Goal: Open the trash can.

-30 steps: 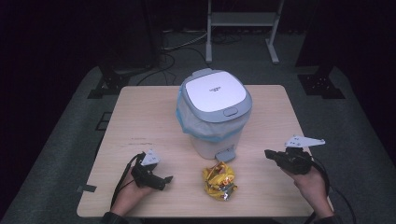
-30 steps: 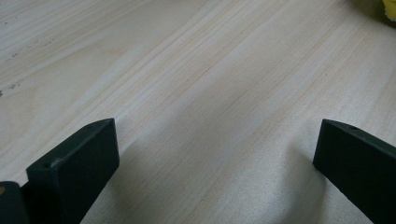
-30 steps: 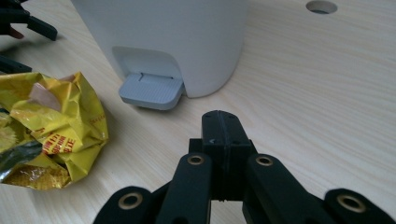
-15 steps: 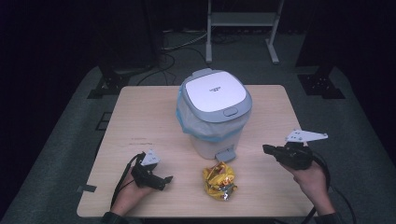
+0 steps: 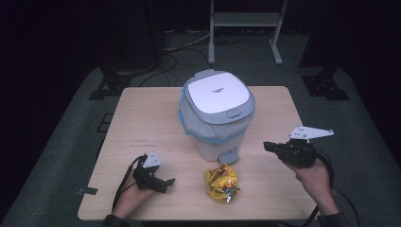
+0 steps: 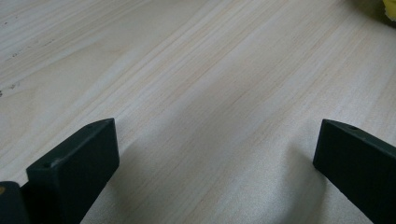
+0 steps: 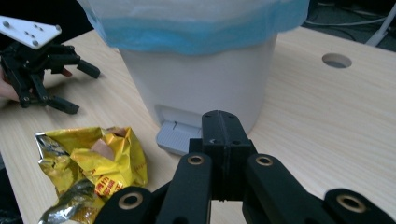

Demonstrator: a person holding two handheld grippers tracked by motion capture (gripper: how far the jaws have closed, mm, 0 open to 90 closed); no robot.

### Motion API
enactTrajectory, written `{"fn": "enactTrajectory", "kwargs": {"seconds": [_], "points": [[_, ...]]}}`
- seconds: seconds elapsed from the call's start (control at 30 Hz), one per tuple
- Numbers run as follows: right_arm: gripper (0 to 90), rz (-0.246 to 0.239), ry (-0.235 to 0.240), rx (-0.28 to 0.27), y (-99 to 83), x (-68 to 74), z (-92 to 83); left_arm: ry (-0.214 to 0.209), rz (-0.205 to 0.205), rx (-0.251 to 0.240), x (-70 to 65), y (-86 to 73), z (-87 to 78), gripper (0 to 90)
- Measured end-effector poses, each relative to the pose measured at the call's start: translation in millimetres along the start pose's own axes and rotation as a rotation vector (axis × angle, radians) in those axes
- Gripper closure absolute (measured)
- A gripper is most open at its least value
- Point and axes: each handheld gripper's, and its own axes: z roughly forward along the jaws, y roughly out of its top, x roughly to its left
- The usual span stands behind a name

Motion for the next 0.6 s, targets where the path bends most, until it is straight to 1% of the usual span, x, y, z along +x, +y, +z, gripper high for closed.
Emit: {"fn": "enactTrajectory", "kwargs": {"seconds": [0.6], "points": [[90.0, -0.024, 0.022, -0.058, 31.2, 9.6, -13.3, 0.000, 0.000, 0.000, 0.0, 0.0, 0.0, 0.0]]}}
